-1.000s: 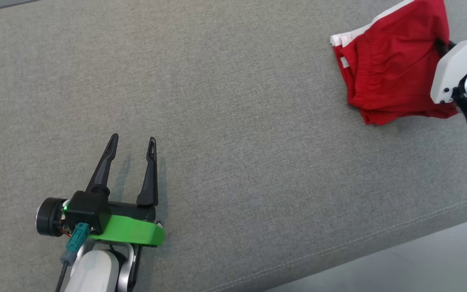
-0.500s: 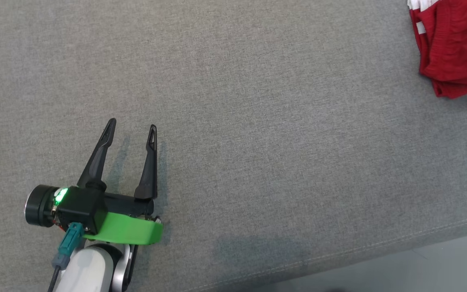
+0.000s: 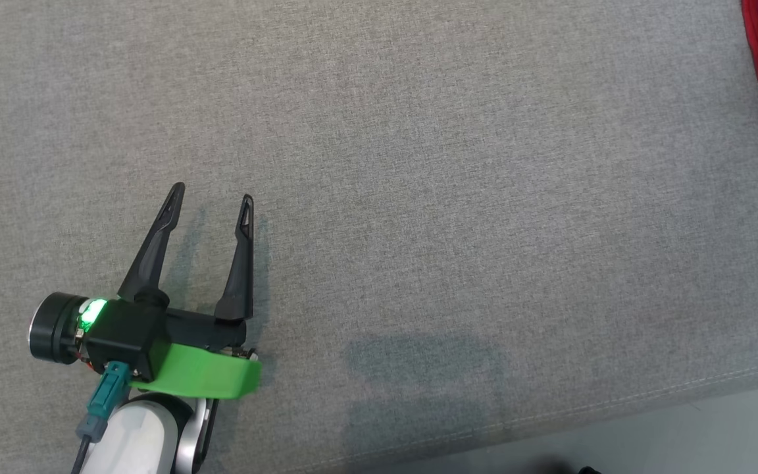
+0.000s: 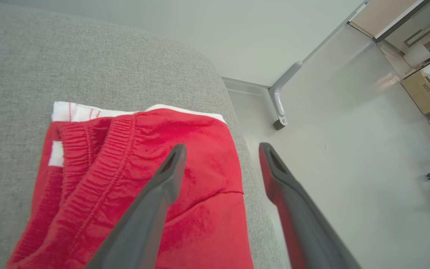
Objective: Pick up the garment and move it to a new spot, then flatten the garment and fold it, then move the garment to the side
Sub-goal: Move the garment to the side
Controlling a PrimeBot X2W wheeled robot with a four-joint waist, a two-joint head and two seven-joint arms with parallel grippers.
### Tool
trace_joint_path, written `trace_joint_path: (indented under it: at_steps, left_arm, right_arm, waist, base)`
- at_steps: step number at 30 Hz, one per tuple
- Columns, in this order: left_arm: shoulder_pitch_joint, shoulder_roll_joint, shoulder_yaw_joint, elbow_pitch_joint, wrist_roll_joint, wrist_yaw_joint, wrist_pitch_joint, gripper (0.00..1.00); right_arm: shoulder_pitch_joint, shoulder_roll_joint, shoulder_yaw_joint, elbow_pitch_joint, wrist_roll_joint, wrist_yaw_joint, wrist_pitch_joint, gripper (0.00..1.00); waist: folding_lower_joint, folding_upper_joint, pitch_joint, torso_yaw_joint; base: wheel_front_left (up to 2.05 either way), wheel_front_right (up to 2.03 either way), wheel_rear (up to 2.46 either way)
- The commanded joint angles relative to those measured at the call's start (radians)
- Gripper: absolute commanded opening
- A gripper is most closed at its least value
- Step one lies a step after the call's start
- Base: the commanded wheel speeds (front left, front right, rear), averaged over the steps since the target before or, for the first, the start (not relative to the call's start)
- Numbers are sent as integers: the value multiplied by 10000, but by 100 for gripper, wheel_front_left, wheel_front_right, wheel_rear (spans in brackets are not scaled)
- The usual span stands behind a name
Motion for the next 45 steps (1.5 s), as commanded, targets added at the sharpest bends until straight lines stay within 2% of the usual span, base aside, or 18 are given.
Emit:
trace_joint_path:
  at_steps: [1, 9, 13, 18, 23, 24, 26, 27, 31, 39, 45]
  left_arm:
    - [5, 55, -4, -24, 30, 42, 12, 100]
    - [-108, 31, -56, 141, -93, 58, -91, 100]
    - [-202, -12, -30, 290, -170, 71, -177, 100]
    - [-417, -114, 50, 782, -324, 125, -325, 100]
    - [-635, -296, 242, 1628, -566, 212, -589, 100]
    - [-635, -296, 242, 1628, -566, 212, -589, 100]
    - [-647, -454, 419, 2185, -792, 313, -766, 100]
    - [-647, -454, 419, 2185, -792, 313, -766, 100]
    - [-374, -612, 641, 2786, -1054, 412, -947, 100]
    - [380, -813, 882, 3729, -1368, 486, -1130, 100]
    - [952, -911, 1096, 3987, -1538, 433, -1209, 100]
  right_arm:
    - [126, -26, -218, 16, -284, -18, -197, 100]
    - [171, 609, -1089, 16, -1438, -18, -716, 100]
    - [117, 1010, -1189, 0, -1925, -18, -966, 100]
    - [347, 1586, -1302, -620, -2221, -18, -1140, 100]
    - [1202, 2085, -1782, -2283, -2068, -18, -1150, 100]
    - [1202, 2085, -1782, -2283, -2068, -18, -1150, 100]
    - [2035, 2400, -2259, -3391, -1998, -18, -1147, 100]
    - [2035, 2400, -2259, -3391, -1998, -18, -1147, 100]
    - [3382, 2843, -2935, -4734, -2138, -18, -1149, 100]
    - [6487, 4264, -4509, -7657, -2741, -16, -1147, 100]
    - [8784, 5382, -5161, -9348, -3264, -16, -1058, 100]
  waist:
    - [-1, 117, -1, -21]
    - [-1, 117, -276, -70]
    - [-1, 117, -622, -46]
    - [-1, 117, -1289, 45]
    - [-1, 117, -2108, 140]
    - [-1, 117, -2108, 140]
    - [-1, 117, -2633, 211]
    - [-1, 117, -2633, 211]
    - [-1, 117, -3292, 325]
    - [-1, 117, -4318, 520]
    - [-1, 117, -4832, 667]
  base:
    - [0, 0, 0]
    - [0, 0, 0]
    - [0, 0, 0]
    - [0, 0, 0]
    - [0, 0, 0]
    - [0, 0, 0]
    - [0, 0, 0]
    - [0, 0, 0]
    - [0, 0, 0]
    - [0, 0, 0]
    - [0, 0, 0]
